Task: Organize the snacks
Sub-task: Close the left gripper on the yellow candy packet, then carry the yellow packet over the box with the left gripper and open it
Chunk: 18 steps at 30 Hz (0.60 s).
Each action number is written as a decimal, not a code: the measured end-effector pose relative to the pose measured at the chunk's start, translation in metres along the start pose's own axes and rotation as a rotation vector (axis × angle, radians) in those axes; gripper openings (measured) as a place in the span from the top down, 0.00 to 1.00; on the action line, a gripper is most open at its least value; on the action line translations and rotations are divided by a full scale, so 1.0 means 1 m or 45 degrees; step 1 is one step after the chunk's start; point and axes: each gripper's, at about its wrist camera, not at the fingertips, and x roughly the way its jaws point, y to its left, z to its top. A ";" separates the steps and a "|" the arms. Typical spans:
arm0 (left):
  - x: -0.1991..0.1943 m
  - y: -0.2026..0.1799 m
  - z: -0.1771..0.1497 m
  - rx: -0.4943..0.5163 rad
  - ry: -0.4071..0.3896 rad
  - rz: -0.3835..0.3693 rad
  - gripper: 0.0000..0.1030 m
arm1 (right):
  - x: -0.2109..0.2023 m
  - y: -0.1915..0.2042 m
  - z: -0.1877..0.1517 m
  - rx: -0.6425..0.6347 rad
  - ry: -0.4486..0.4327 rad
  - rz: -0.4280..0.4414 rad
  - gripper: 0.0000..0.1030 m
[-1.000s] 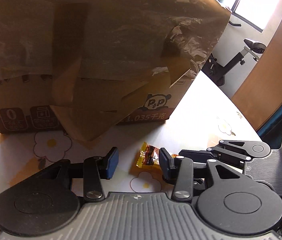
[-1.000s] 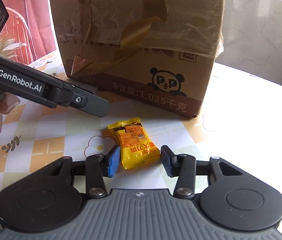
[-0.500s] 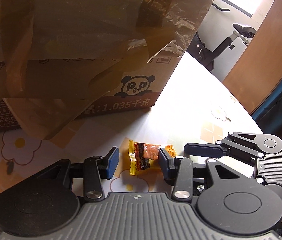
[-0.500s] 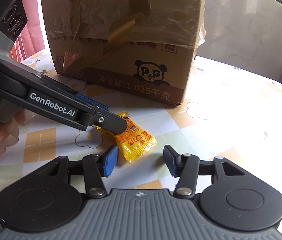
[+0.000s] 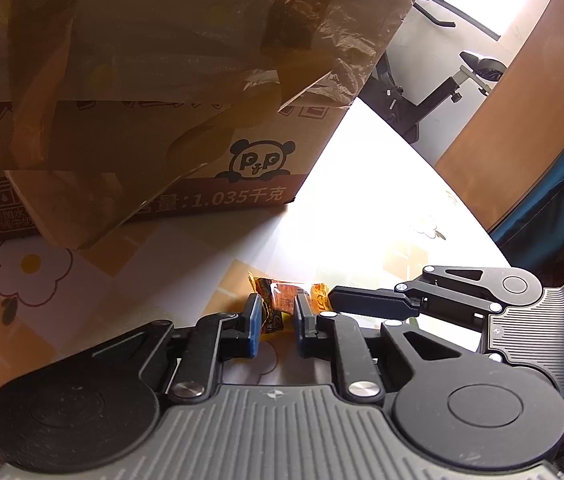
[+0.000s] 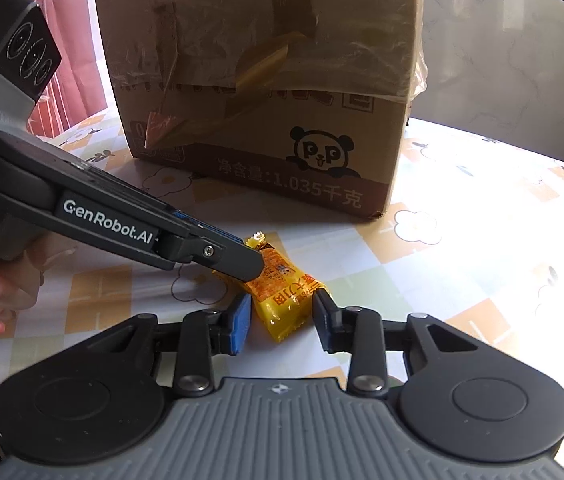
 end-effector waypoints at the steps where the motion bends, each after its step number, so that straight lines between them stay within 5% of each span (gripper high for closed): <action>1: 0.000 -0.002 -0.001 0.010 -0.001 0.007 0.82 | 0.000 0.002 0.000 -0.014 0.000 -0.008 0.65; 8: -0.001 0.007 -0.005 -0.042 -0.006 -0.011 0.81 | 0.002 0.005 -0.001 -0.037 -0.002 -0.023 0.63; 18: -0.018 0.006 -0.007 -0.060 -0.046 -0.057 0.83 | -0.005 0.002 0.002 0.028 -0.036 0.010 0.73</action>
